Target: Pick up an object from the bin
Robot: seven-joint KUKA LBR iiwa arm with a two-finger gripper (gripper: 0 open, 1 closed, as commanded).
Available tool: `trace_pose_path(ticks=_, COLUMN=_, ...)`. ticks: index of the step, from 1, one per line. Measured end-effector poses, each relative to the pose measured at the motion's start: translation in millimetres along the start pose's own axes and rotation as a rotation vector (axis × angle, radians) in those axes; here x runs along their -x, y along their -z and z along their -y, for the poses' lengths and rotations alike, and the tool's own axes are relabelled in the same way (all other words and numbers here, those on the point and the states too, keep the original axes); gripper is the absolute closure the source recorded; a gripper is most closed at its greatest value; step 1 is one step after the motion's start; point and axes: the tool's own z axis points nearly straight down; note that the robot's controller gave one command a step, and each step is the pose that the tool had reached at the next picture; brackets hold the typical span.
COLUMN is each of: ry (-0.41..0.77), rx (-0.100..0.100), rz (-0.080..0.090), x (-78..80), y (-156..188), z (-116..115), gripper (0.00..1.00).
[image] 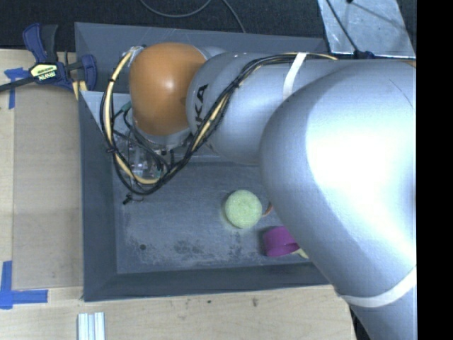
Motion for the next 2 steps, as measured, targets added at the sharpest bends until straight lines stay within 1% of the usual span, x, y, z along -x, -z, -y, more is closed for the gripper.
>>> trace_pose_path(ticks=1, ry=-0.165, rx=0.000, rz=0.000, x=-6.8, y=9.6, z=2.5, gripper=0.00)
trace_pose_path(ticks=2, ry=-0.088, rx=-0.001, rz=-0.002, x=-4.3, y=-13.2, z=-1.4, gripper=0.00)
